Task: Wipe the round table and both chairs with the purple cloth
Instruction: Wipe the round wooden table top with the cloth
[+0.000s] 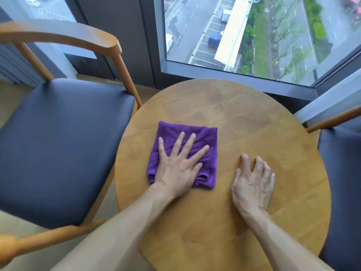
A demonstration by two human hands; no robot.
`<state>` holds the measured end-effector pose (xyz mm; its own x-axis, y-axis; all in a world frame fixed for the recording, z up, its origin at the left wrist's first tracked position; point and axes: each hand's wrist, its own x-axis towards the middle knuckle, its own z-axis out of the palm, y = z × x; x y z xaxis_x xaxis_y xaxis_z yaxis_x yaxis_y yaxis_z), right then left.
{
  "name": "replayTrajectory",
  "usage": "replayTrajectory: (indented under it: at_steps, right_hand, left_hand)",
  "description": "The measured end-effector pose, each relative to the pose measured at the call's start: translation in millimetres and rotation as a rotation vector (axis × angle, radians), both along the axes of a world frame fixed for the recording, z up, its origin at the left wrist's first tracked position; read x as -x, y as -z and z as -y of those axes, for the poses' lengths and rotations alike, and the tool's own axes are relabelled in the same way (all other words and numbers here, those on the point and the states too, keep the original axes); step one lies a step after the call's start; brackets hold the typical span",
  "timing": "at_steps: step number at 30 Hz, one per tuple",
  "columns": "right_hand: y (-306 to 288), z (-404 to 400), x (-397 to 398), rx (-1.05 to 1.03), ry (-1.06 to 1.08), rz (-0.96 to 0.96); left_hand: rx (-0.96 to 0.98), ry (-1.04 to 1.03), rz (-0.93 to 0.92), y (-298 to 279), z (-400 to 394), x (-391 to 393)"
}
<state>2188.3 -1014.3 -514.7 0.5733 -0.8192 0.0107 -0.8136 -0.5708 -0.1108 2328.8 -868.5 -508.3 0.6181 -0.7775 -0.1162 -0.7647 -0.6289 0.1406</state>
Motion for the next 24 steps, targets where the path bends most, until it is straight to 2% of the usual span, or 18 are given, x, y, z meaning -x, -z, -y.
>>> replayTrajectory:
  at_steps: [2,5,7,11,13,14,17,19,21,24]
  right_hand:
    - [-1.4,0.5,-2.4,-0.005,0.001,-0.022]
    - [-11.8,4.5,-16.6,-0.042,0.039,-0.141]
    - [-20.1,8.0,-28.7,-0.115,0.064,-0.203]
    - [-26.2,16.0,-44.2,-0.192,0.023,-0.145]
    - [-22.4,23.5,-50.0,-0.198,0.006,-0.093]
    - [-21.6,28.7,-52.5,-0.184,-0.005,-0.048]
    - [-18.1,49.7,-56.1,-0.179,-0.022,0.012]
    - [-17.3,61.1,-55.9,-0.185,-0.011,0.017]
    - [-17.3,69.0,-56.2,-0.203,0.012,0.034]
    - [-19.7,73.1,-56.3,-0.261,-0.009,0.024]
  left_hand:
    - [-0.024,-0.017,0.008,-0.5,-22.0,-26.7]
    - [-0.038,-0.245,-0.019,-1.5,-21.4,-75.4]
    - [-0.020,-0.438,-0.060,-3.2,-1.1,-99.1]
    - [0.003,-0.660,-0.077,-4.6,67.2,-97.5]
    - [0.015,-0.612,-0.091,-8.1,103.1,-72.0]
    - [0.013,-0.519,-0.089,-7.6,115.9,-54.3]
    - [0.009,-0.076,-0.038,-1.0,118.0,-9.4]
    - [0.014,0.098,0.015,2.3,92.1,-17.4]
    - [-0.010,0.088,0.060,3.9,61.4,-48.2]
    - [-0.050,-0.204,0.041,3.7,31.8,-96.5]
